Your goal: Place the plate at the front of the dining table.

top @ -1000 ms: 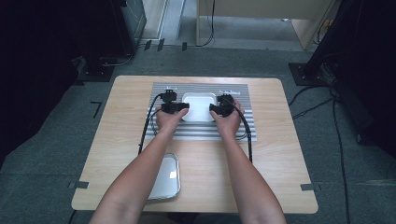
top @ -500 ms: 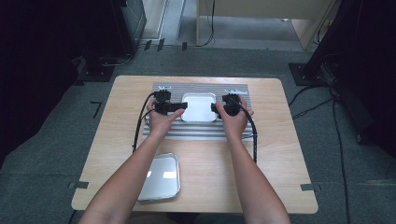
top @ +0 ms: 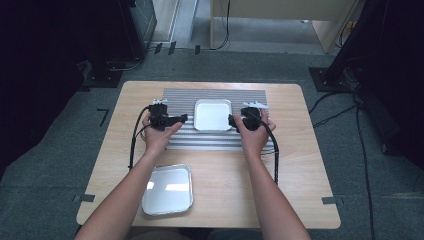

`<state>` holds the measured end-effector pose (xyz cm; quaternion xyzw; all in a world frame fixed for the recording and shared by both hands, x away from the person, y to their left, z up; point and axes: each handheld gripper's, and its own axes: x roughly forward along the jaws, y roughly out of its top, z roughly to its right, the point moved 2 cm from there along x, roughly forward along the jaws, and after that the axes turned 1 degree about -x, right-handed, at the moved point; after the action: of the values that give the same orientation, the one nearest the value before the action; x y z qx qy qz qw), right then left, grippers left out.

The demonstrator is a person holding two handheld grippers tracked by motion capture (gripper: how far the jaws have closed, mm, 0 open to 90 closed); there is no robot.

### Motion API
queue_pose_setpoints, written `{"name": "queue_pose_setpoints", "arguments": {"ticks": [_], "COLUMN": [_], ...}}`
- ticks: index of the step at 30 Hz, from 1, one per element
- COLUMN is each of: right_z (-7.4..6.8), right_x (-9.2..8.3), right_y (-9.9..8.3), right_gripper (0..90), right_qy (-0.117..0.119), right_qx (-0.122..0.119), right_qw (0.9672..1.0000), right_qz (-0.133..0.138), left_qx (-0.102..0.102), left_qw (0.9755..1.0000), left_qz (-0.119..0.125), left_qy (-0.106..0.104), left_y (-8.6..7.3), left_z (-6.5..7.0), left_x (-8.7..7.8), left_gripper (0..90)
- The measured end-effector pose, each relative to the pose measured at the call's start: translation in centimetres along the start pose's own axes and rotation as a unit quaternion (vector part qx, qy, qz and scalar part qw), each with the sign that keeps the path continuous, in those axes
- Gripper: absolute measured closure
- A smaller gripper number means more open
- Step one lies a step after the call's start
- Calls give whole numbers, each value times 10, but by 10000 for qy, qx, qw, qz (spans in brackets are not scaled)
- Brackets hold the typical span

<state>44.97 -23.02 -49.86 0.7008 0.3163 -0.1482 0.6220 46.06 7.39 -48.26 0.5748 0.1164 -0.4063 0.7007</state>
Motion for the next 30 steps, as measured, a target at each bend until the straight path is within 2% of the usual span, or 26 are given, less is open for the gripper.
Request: {"name": "queue_pose_setpoints", "arguments": {"ticks": [3,6,10,15,19,26,30], "right_z": [-1,-1,1,5,8,8,8], "right_x": [-4,-7,-12,-17,-26,-37,-45], "right_y": [-3,-5,-10,-15,-18,-21,-24], "right_gripper": [244,245,249,251,255,256,256], "right_qy": [28,30,120,86,113,125,122], "right_qx": [-38,-84,-33,-45,-45,-110,-182], "right_qw": [10000,10000,9999,10000,9999,9997,9996], "right_qz": [-5,8,9,-18,46,161,186], "left_qx": [-33,30,56,194,70,222,181], "left_qw": [9999,9999,9998,9996,9997,9990,9989], "left_qz": [99,134,176,191,244,359,416], "left_qy": [3,9,23,107,72,121,91], "left_y": [-5,-9,-15,-22,-26,-33,-33], "left_z": [-5,-10,-15,-20,-26,-29,-34], "left_x": [-8,-15,-22,-30,-37,-52,-62], "left_gripper": [122,123,125,127,137,139,139]}}
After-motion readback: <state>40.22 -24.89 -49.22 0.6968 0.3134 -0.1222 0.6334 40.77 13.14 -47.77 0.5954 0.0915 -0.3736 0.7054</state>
